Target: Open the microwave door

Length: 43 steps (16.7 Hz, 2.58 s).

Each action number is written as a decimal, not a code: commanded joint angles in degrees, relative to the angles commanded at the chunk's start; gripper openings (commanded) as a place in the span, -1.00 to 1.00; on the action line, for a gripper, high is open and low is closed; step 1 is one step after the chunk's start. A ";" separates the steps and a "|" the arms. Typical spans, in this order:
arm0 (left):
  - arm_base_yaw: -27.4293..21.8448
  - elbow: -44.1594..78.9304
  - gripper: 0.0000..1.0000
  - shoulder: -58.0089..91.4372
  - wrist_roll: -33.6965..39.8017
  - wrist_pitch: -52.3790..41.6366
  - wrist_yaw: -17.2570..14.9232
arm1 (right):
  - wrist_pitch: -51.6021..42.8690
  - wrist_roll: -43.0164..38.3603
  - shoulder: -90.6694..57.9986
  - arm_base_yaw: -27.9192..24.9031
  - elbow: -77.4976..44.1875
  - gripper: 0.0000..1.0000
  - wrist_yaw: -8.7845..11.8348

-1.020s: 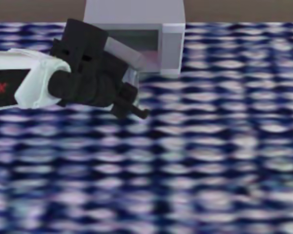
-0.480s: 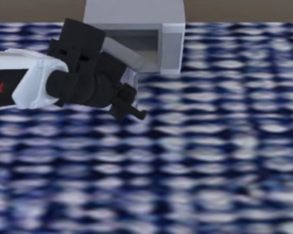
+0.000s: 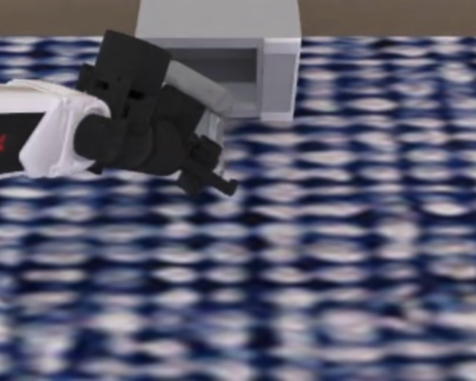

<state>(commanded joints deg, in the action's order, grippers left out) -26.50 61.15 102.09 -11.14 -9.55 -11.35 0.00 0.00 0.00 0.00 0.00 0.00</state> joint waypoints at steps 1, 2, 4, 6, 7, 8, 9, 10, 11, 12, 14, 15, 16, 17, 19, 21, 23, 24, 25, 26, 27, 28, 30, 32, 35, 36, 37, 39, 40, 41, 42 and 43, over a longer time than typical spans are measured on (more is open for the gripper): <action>0.00 0.00 -1.00 0.00 0.00 0.00 0.00 | 0.00 0.00 0.00 0.00 0.00 1.00 0.00; 0.00 0.00 -1.00 0.00 0.00 0.00 0.00 | 0.00 0.00 0.00 0.00 0.00 1.00 0.00; 0.00 0.00 -1.00 0.00 0.00 0.00 0.00 | 0.00 0.00 0.00 0.00 0.00 1.00 0.00; 0.00 0.00 -1.00 0.00 0.00 0.00 0.00 | 0.00 0.00 0.00 0.00 0.00 1.00 0.00; 0.00 0.00 -1.00 0.00 0.00 0.00 0.00 | 0.00 0.00 0.00 0.00 0.00 1.00 0.00; 0.00 0.00 -1.00 0.00 0.00 0.00 0.00 | 0.00 0.00 0.00 0.00 0.00 1.00 0.00; 0.00 0.00 -1.00 0.00 0.00 0.00 0.00 | 0.00 0.00 0.00 0.00 0.00 1.00 0.00; -0.44 -0.04 -1.00 0.02 0.31 -0.04 -0.45 | 0.00 0.00 0.00 0.00 0.00 1.00 0.00; -0.33 -0.09 -1.00 -0.01 0.12 -0.09 -0.55 | 0.00 0.00 0.00 0.00 0.00 1.00 0.00; -0.08 -0.22 -1.00 -0.11 -0.42 -0.20 -0.82 | 0.00 0.00 0.00 0.00 0.00 1.00 0.00; 0.55 -0.44 -1.00 -0.43 -1.57 -0.37 -1.54 | 0.00 0.00 0.00 0.00 0.00 1.00 0.00; 0.85 -0.52 -1.00 -0.62 -2.19 -0.43 -1.96 | 0.00 0.00 0.00 0.00 0.00 1.00 0.00; 1.17 -0.66 -1.00 -0.75 -2.85 -0.56 -2.38 | 0.00 0.00 0.00 0.00 0.00 1.00 0.00; 1.48 -0.83 -1.00 -0.83 -3.43 -0.72 -2.77 | 0.00 0.00 0.00 0.00 0.00 1.00 0.00; 1.65 -0.92 -1.00 -0.88 -3.76 -0.81 -2.98 | 0.00 0.00 0.00 0.00 0.00 1.00 0.00; 1.65 -0.92 -1.00 -0.88 -3.76 -0.81 -2.98 | 0.00 0.00 0.00 0.00 0.00 1.00 0.00; 1.65 -0.92 -1.00 -0.88 -3.76 -0.81 -2.98 | 0.00 0.00 0.00 0.00 0.00 1.00 0.00; 1.65 -0.92 -1.00 -0.88 -3.76 -0.81 -2.98 | 0.00 0.00 0.00 0.00 0.00 1.00 0.00; 1.65 -0.92 -1.00 -0.88 -3.76 -0.81 -2.98 | 0.00 0.00 0.00 0.00 0.00 1.00 0.00; 1.65 -0.92 -1.00 -0.88 -3.76 -0.81 -2.98 | 0.00 0.00 0.00 0.00 0.00 1.00 0.00; 1.65 -0.92 -1.00 -0.88 -3.76 -0.81 -2.98 | 0.00 0.00 0.00 0.00 0.00 1.00 0.00; 1.65 -0.92 -1.00 -0.88 -3.76 -0.81 -2.98 | 0.00 0.00 0.00 0.00 0.00 1.00 0.00; 1.65 -0.92 -1.00 -0.88 -3.76 -0.81 -2.98 | 0.00 0.00 0.00 0.00 0.00 1.00 0.00; 1.65 -0.92 -1.00 -0.88 -3.76 -0.81 -2.98 | 0.00 0.00 0.00 0.00 0.00 1.00 0.00; 1.65 -0.92 -1.00 -0.88 -3.76 -0.81 -2.98 | 0.00 0.00 0.00 0.00 0.00 1.00 0.00; 1.65 -0.92 -1.00 -0.88 -3.76 -0.81 -2.98 | 0.00 0.00 0.00 0.00 0.00 1.00 0.00; 1.65 -0.92 -1.00 -0.88 -3.76 -0.81 -2.98 | 0.00 0.00 0.00 0.00 0.00 1.00 0.00; 1.65 -0.92 -1.00 -0.88 -3.76 -0.81 -2.98 | 0.00 0.00 0.00 0.00 0.00 1.00 0.00; 1.65 -0.92 -1.00 -0.88 -3.76 -0.81 -2.98 | 0.00 0.00 0.00 0.00 0.00 1.00 0.00; 1.65 -0.92 -1.00 -0.88 -3.76 -0.81 -2.98 | 0.00 0.00 0.00 0.00 0.00 1.00 0.00; 1.65 -0.92 -1.00 -0.88 -3.76 -0.81 -2.98 | 0.00 0.00 0.00 0.00 0.00 1.00 0.00; 1.22 -0.99 -1.00 -0.87 -3.47 -0.84 -3.41 | 0.00 0.00 0.00 0.00 0.00 1.00 0.00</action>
<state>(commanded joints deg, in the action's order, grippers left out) -25.28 60.16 101.22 -14.61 -10.39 -14.76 0.00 0.00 0.00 0.00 0.00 0.00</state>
